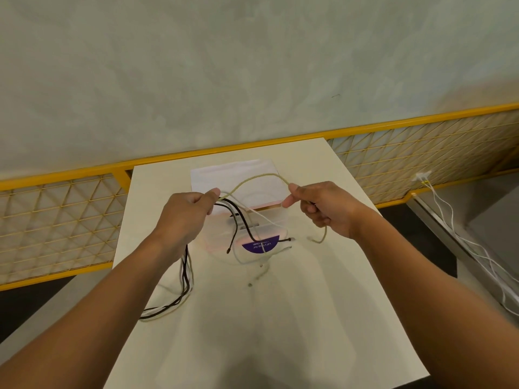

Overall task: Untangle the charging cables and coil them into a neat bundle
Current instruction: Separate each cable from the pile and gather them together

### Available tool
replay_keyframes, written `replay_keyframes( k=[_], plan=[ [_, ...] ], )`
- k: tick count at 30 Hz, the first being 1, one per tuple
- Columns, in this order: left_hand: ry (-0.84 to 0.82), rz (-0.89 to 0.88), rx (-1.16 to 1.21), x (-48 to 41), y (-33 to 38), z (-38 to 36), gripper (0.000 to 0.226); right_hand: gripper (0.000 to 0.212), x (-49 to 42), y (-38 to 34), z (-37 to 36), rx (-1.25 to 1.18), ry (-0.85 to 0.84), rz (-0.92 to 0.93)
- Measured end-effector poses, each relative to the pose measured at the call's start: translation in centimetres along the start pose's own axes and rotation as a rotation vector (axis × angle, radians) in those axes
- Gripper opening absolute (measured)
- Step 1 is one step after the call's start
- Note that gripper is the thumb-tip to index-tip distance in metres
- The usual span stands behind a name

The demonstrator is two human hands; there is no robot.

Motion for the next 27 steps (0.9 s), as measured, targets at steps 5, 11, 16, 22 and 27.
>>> replay_keyframes(
  k=[5,11,16,22,27],
  plan=[
    [0.08,0.01,0.065,-0.7,-0.2,1.7,0.052,0.027,-0.9,3.2,1.7,0.218,0.08,-0.122],
    [0.075,0.0,0.047,-0.4,0.3,1.1,0.051,0.026,-1.3,7.5,2.5,0.252,0.155,-0.214],
    [0.087,0.014,0.063,-0.3,0.2,1.2,0.05,0.022,-1.4,11.0,3.6,0.226,0.195,-0.256],
    [0.076,0.019,0.084,0.0,0.4,0.6,0.049,0.025,-2.3,13.9,4.6,0.219,0.263,-0.334],
    [0.078,0.019,0.084,-0.1,0.1,0.6,0.048,0.022,-2.4,14.9,5.0,0.24,0.295,-0.419]
  ],
)
Point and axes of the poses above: each hand's wrist, its own x-axis away from the middle knuckle, its own z-axis out of the back of the hand, y = z × x, the point moved 4 cm from there along -x, towards the middle knuckle, and after that the axes turned 7 degrees about -z, right-handed, at the moved point
